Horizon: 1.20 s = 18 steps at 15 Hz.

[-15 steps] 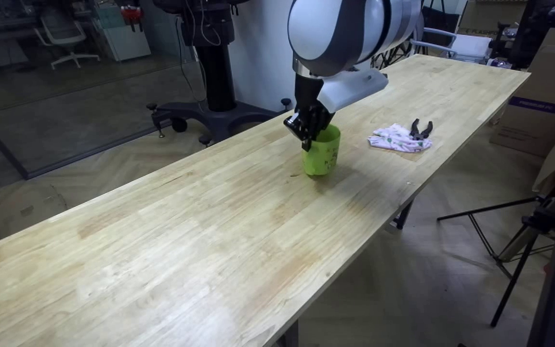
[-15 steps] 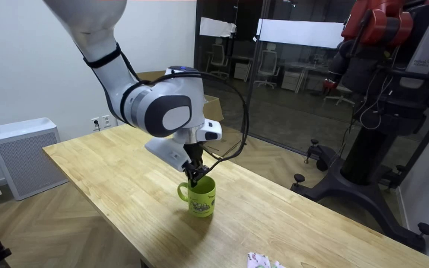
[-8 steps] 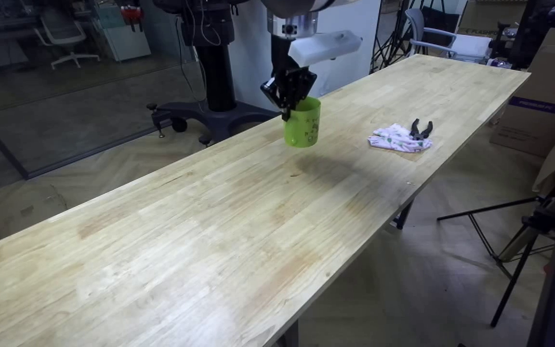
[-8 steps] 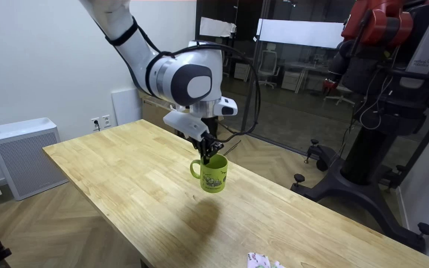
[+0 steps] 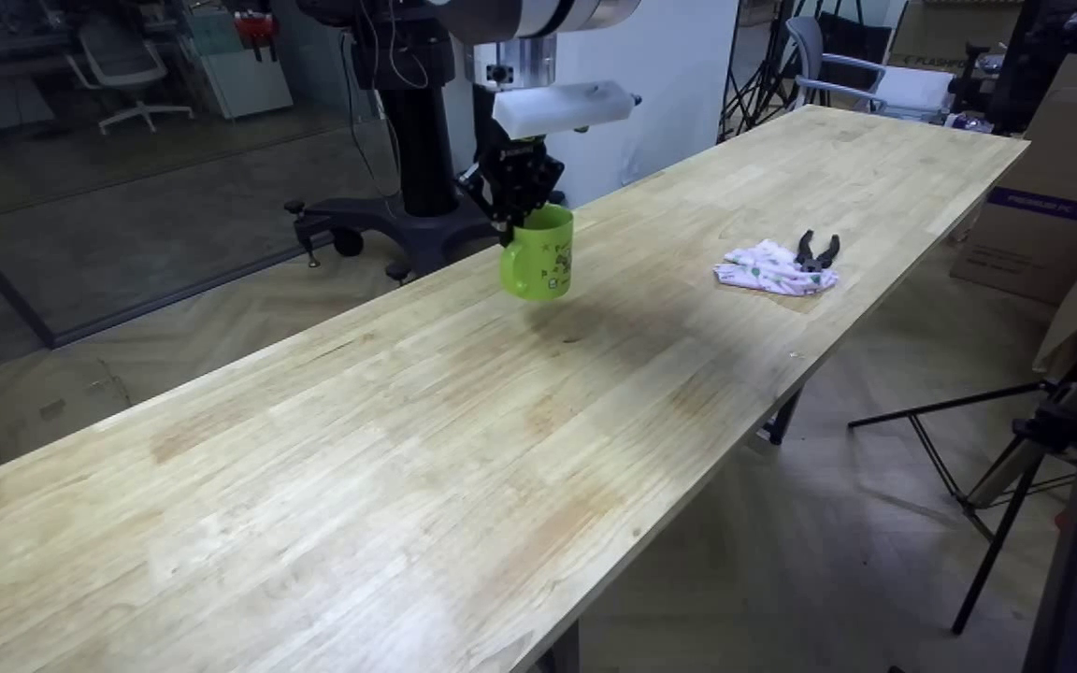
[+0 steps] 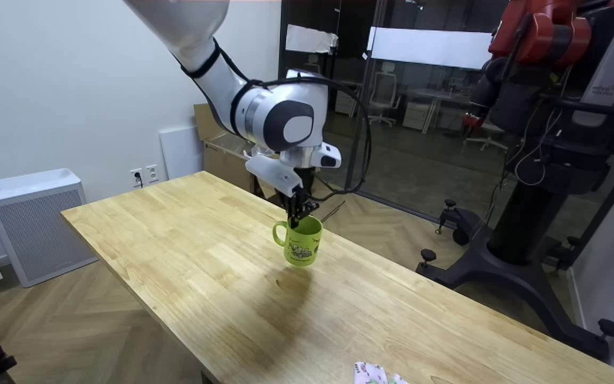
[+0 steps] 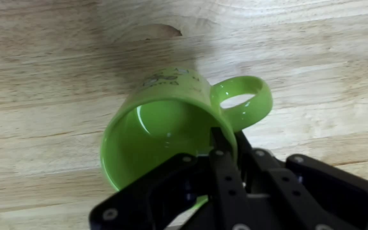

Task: Move the mug forward

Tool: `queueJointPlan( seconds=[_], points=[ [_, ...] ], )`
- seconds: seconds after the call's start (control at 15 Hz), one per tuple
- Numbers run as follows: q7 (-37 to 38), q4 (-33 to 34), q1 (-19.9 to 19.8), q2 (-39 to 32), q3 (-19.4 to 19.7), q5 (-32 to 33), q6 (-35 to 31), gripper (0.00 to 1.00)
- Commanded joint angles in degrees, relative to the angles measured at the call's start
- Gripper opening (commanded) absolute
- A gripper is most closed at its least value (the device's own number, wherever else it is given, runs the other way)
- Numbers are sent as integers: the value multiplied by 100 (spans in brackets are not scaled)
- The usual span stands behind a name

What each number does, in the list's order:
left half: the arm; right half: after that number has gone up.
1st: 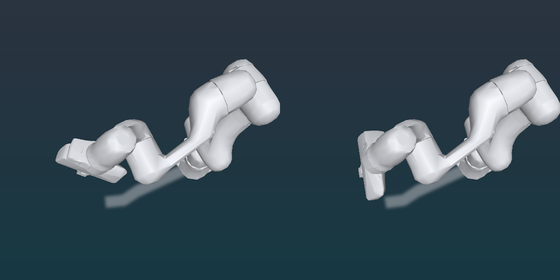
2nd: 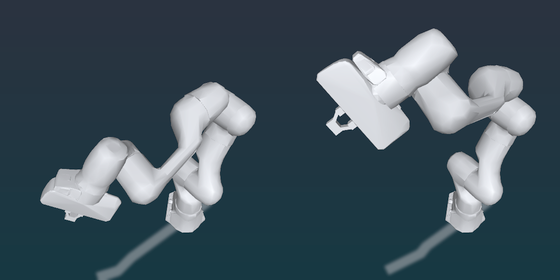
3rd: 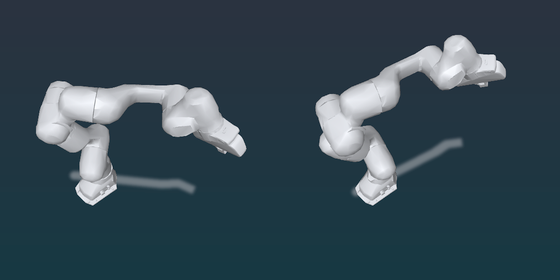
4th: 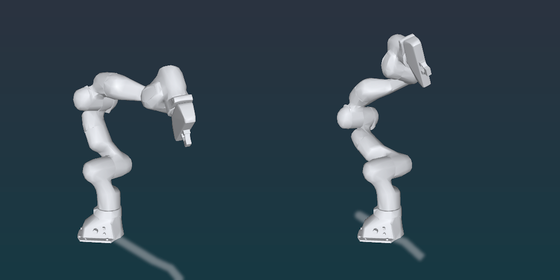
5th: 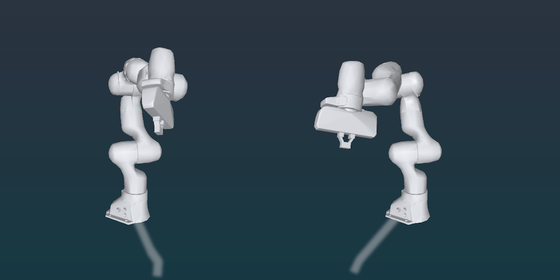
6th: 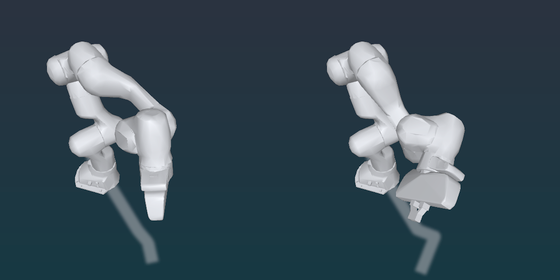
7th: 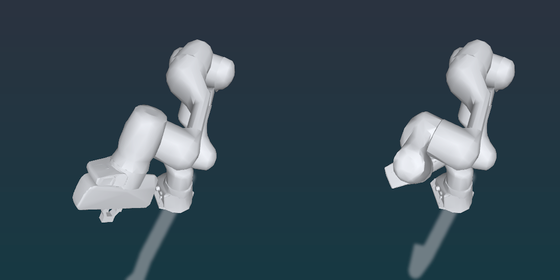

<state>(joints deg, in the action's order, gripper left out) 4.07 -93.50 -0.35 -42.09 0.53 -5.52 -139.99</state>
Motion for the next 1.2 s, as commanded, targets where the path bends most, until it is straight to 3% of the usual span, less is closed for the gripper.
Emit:
queueJointPlan(
  seconds=[0.0,0.33,0.73,0.8,1.13],
  points=[
    [592,943,169,-686,165,62,156,3],
    [1286,1618,400,-1254,388,98,214,3],
    [1821,1979,638,-1454,602,224,467,3],
    [1860,2004,665,-1463,618,239,529,30],
    [2082,1951,822,-1350,707,384,659,62]
  ],
)
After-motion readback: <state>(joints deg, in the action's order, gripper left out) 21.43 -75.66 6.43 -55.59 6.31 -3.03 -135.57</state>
